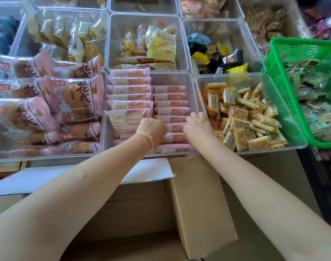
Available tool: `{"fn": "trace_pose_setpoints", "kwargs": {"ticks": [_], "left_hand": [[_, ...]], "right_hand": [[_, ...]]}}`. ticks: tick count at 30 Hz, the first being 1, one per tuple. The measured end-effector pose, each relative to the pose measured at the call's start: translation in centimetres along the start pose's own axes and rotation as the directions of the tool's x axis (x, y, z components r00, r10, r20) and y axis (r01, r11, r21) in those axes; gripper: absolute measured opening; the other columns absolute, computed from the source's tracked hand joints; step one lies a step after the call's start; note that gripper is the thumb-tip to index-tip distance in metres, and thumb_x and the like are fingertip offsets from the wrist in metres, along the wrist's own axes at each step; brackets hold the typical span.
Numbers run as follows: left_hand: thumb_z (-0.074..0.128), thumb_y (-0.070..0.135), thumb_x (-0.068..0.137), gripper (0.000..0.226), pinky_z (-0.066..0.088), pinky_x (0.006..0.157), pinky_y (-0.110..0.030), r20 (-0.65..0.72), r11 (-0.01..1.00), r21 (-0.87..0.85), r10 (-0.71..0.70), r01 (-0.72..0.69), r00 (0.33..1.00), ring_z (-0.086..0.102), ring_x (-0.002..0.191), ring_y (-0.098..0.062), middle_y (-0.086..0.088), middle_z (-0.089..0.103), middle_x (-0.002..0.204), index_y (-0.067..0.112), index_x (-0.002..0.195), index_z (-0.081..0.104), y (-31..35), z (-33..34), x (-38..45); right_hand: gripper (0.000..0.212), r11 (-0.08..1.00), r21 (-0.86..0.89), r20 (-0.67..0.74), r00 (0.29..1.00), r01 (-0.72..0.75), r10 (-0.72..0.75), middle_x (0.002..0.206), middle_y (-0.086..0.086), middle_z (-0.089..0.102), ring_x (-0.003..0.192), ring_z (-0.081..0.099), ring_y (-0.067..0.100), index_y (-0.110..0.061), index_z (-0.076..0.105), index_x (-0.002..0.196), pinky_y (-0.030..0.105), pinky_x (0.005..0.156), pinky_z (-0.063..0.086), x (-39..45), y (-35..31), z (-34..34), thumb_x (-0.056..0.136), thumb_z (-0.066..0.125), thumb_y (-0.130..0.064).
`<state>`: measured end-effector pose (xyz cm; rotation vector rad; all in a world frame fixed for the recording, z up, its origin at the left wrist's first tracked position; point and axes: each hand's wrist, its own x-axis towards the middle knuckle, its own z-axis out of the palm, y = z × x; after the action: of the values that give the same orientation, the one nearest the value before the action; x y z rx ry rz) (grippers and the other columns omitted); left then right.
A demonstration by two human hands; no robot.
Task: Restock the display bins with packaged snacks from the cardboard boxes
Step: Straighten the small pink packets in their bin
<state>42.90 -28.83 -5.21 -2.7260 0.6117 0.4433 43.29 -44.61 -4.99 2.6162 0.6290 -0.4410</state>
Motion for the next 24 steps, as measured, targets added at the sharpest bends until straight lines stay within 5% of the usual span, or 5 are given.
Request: {"fn": "trace_pose_setpoints", "kwargs": {"ticks": [7,11,15,19,24], "left_hand": [[0.041,0.021,0.094,0.033,0.047,0.090,-0.037,-0.212,0.988,-0.055,0.127,-0.141,0.969,0.056,0.108,-0.028,-0.010,0.059,0.118,0.010,0.121,0.057,0.9,2.2,0.2],[0.037,0.018,0.099,0.030,0.046,0.086,-0.036,-0.074,0.987,-0.007,0.162,-0.163,0.984,0.060,0.105,-0.028,-0.010,0.063,0.116,0.010,0.119,0.058,1.0,2.5,0.0],[0.037,0.013,0.088,0.034,0.049,0.083,-0.039,-0.404,0.970,0.061,0.240,-0.235,0.883,0.062,0.098,-0.032,-0.014,0.066,0.106,0.008,0.101,0.069,-0.4,2.3,-0.8],[0.046,0.028,0.085,0.060,0.027,0.117,-0.054,-0.530,0.998,-0.064,-0.034,0.000,0.847,0.035,0.141,-0.041,-0.023,0.040,0.150,0.006,0.141,0.047,-2.7,3.5,-1.8],[0.036,0.053,0.085,0.082,0.015,0.118,-0.059,-0.420,0.939,-0.294,-0.294,0.177,0.859,0.020,0.147,-0.041,-0.022,0.024,0.158,0.013,0.155,0.020,-5.3,6.3,-2.8]], "right_hand": [[0.039,0.959,0.283,-0.091,0.996,0.003,0.024,0.129,0.013,0.053,0.123,0.048,0.030,-0.006,0.050,0.129,0.039,0.102,0.039,1.3,-1.1,0.2,0.091,0.052,0.003],[0.039,0.932,0.362,-0.043,0.999,0.016,0.000,0.132,0.011,0.053,0.125,0.049,0.030,-0.010,0.054,0.130,0.041,0.104,0.040,1.4,-1.4,0.7,0.092,0.051,-0.001],[0.037,0.884,0.467,-0.179,0.976,-0.028,0.126,0.133,0.010,0.053,0.123,0.048,0.028,-0.010,0.052,0.130,0.039,0.101,0.041,2.5,-0.6,0.9,0.094,0.047,-0.002],[0.038,0.851,0.525,-0.232,0.961,-0.005,0.148,0.135,0.010,0.056,0.127,0.048,0.029,-0.010,0.055,0.131,0.042,0.105,0.037,5.6,-1.3,0.7,0.096,0.042,-0.002],[0.037,0.824,0.565,-0.192,0.965,-0.041,0.180,0.128,0.010,0.057,0.122,0.049,0.034,-0.016,0.059,0.132,0.043,0.100,0.040,9.7,-2.8,-0.1,0.097,0.047,-0.010]]}}
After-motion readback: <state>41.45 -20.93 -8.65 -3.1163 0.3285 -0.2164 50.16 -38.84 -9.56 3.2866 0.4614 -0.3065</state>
